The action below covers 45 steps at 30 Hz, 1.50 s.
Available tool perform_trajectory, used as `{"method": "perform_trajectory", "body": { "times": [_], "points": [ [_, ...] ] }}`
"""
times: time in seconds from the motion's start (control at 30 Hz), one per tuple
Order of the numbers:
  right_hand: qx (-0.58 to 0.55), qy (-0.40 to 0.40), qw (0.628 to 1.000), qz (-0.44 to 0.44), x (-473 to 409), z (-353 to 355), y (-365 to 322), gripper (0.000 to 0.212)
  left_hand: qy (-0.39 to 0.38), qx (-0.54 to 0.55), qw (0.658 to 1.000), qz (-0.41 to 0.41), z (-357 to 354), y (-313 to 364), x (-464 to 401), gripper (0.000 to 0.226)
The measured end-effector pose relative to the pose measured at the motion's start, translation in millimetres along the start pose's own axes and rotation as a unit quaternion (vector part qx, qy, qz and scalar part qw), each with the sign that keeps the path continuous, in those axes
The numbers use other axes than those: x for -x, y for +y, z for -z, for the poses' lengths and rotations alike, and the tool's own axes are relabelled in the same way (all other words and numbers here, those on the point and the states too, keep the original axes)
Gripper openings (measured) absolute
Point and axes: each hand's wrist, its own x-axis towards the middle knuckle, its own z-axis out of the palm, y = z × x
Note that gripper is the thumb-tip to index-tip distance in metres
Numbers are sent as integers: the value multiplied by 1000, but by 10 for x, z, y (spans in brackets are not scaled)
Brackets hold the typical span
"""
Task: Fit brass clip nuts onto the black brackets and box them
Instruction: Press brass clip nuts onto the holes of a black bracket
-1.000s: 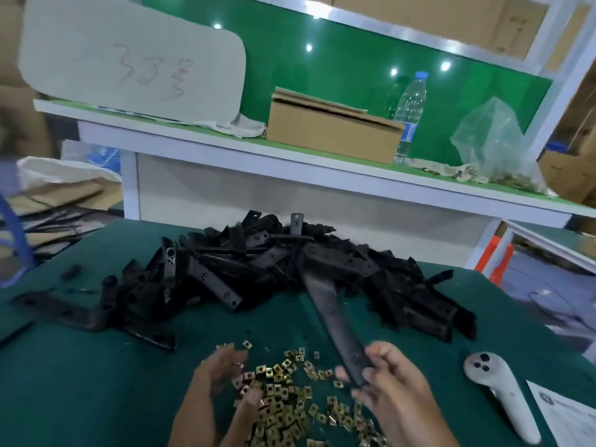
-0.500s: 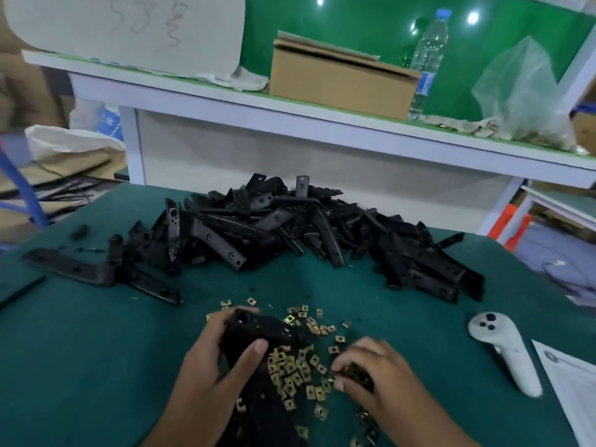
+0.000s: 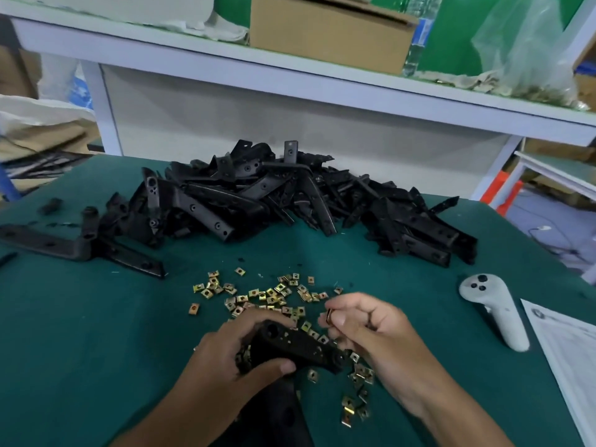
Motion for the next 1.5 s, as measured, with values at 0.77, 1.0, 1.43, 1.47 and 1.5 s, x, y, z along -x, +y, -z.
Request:
{"method": "perform_trajectory", "body": {
  "times": [0.77,1.0,1.43,1.47,1.5],
  "points": [
    [-18,-28,999,37,51,-73,-44,7,-9,42,999,-23,-58,-16,50,40],
    [3,-21,1000,22,53,-77,-29,13,-3,56,998,-25,-50,-13,49,39],
    [38,-21,998,46,57,-66,-26,16,8,59,998,-27,-73,-21,42,34],
    [45,-23,997,54,60,-55,-28,20,8,64,998,-23,-73,-26,46,35],
    [56,-29,996,61,62,-46,-21,27,10,68,997,-21,-72,-33,45,34]
  ]
}}
